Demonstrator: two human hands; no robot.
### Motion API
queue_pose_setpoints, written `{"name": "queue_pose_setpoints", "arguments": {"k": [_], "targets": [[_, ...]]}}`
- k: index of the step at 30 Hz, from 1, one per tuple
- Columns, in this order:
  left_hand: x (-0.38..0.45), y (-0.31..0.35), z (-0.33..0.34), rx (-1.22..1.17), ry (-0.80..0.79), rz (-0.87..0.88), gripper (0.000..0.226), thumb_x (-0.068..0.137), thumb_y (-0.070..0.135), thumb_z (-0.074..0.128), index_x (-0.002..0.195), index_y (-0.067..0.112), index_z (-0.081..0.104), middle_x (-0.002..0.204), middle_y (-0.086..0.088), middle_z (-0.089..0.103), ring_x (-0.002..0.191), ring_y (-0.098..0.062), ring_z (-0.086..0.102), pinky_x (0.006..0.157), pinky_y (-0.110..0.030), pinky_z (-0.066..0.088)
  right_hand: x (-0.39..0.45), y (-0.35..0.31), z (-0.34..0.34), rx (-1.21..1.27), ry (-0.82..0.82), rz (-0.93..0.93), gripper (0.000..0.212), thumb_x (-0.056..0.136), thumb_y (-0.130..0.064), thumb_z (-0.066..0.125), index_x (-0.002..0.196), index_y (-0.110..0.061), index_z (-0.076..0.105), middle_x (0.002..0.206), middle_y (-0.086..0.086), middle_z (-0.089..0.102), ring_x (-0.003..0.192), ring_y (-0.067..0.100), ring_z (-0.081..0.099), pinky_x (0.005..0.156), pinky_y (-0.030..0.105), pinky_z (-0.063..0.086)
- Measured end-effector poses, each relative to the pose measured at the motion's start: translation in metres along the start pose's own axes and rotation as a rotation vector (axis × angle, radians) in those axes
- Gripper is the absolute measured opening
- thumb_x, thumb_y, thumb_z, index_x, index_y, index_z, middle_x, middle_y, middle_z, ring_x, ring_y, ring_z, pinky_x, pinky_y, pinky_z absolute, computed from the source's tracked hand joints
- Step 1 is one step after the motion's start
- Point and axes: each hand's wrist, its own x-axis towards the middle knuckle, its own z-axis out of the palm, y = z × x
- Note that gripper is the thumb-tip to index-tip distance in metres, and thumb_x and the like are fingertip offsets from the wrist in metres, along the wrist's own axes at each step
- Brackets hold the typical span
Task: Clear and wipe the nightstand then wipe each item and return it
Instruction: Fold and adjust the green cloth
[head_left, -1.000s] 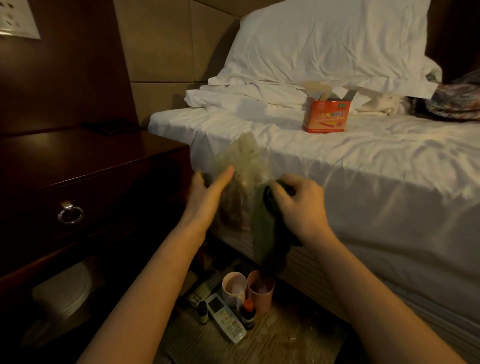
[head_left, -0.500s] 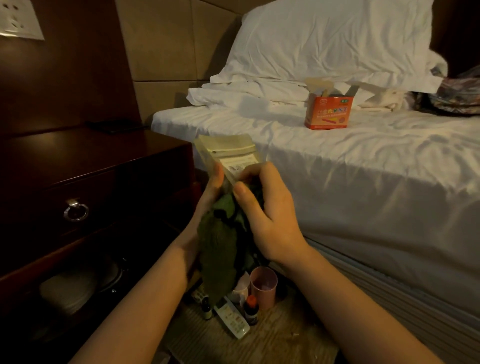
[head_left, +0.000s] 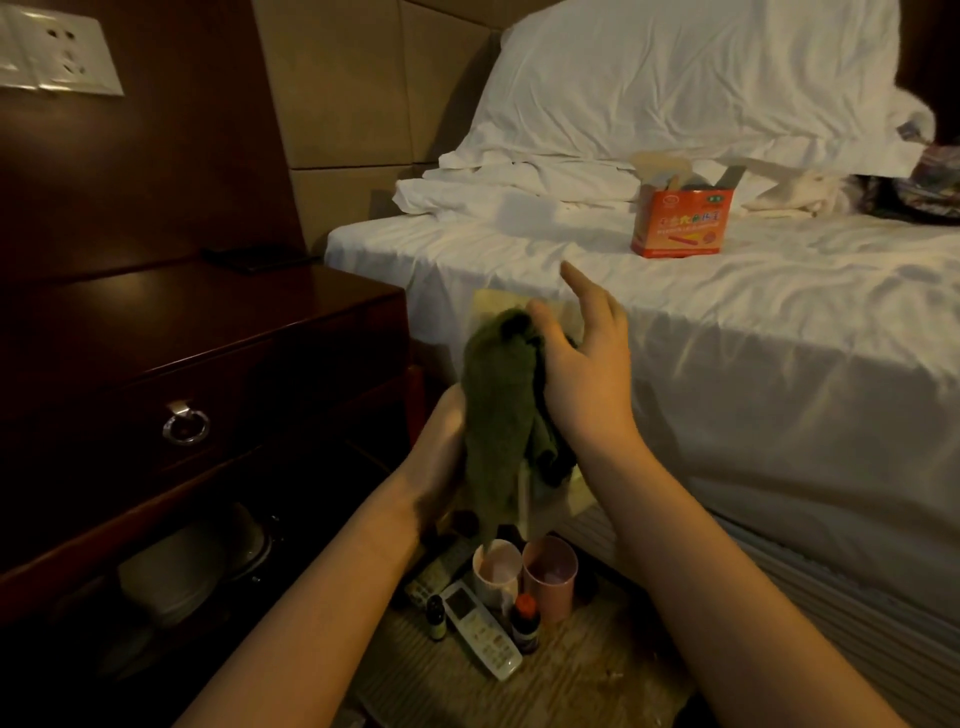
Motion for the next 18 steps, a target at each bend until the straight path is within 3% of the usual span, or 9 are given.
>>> {"name": "queue_pose_setpoints", "arguments": {"k": [3,5,8,10,12,14,16,18], "targets": [[0.001,0.007,-0.002,-0.069,-0.018,-0.036,0.051,0.100,0.040,0.016,0.102,0.019,0.062,0.091,0.002,0.074,0.085,-0.010,0.070,0.071,-0.023,0.057,0.013,0.018,-0.006,0.022,0.037,0.122,0.040,0.098,-0.036,0.046,0.137,-0.026,0.046,0.145,0.005,0.038,0.129,0.014,0.038,0.105,0.029,0.029],[0.004,0.003,-0.005,-0.035,0.006,-0.038,0.055,0.099,0.046,0.015,0.109,0.020,0.062,0.106,-0.002,0.072,0.100,-0.016,0.067,0.083,-0.029,0.055,0.020,0.030,-0.009,0.044,0.032,0.248,0.041,0.099,-0.036,0.043,0.137,-0.021,0.047,0.141,0.006,0.045,0.125,0.020,0.045,0.089,0.025,0.034],[0.009,-0.003,-0.009,0.014,0.066,-0.029,0.056,0.099,0.049,0.016,0.110,0.023,0.063,0.108,-0.004,0.071,0.102,-0.017,0.067,0.085,-0.033,0.054,0.017,0.034,-0.006,-0.038,-0.026,0.298,0.041,0.100,-0.036,0.038,0.135,-0.019,0.051,0.131,0.006,0.057,0.112,0.020,0.053,0.076,0.021,0.033],[0.011,0.001,-0.011,-0.031,0.102,-0.023,0.057,0.098,0.051,0.018,0.111,0.020,0.064,0.108,-0.008,0.071,0.100,-0.020,0.067,0.085,-0.034,0.054,0.004,0.029,0.002,-0.040,-0.075,0.246,0.045,0.097,-0.047,0.038,0.136,-0.026,0.049,0.131,0.005,0.055,0.115,0.018,0.052,0.083,0.022,0.035],[0.015,0.006,-0.016,-0.105,0.160,-0.008,0.056,0.097,0.051,0.022,0.109,0.016,0.064,0.108,-0.011,0.070,0.099,-0.023,0.067,0.087,-0.034,0.053,-0.016,0.020,0.010,0.054,-0.144,0.170,0.062,0.084,-0.067,0.040,0.138,-0.037,0.043,0.134,0.001,0.052,0.124,0.018,0.047,0.101,0.033,0.038],[0.017,0.009,-0.020,-0.145,0.202,0.008,0.056,0.097,0.051,0.024,0.114,0.014,0.062,0.115,-0.014,0.066,0.108,-0.027,0.063,0.094,-0.038,0.049,-0.035,0.013,0.017,0.095,-0.188,0.142,0.080,0.068,-0.080,0.043,0.140,-0.046,0.034,0.139,-0.005,0.045,0.130,0.015,0.040,0.108,0.045,0.033],[0.015,0.010,-0.021,-0.161,0.208,0.013,0.057,0.097,0.052,0.025,0.120,0.013,0.060,0.122,-0.016,0.063,0.113,-0.030,0.060,0.099,-0.042,0.046,-0.044,0.006,0.018,0.069,-0.174,0.155,0.087,0.061,-0.082,0.048,0.140,-0.051,0.028,0.146,-0.006,0.034,0.137,0.016,0.031,0.111,0.049,0.027],[0.010,0.012,-0.019,-0.107,0.211,0.037,0.057,0.098,0.052,0.025,0.116,0.014,0.063,0.114,-0.014,0.068,0.106,-0.026,0.065,0.098,-0.043,0.047,-0.036,0.004,0.016,0.101,-0.120,0.207,0.082,0.065,-0.073,0.051,0.140,-0.048,0.031,0.149,0.000,0.029,0.139,0.020,0.028,0.111,0.051,0.025]]}}
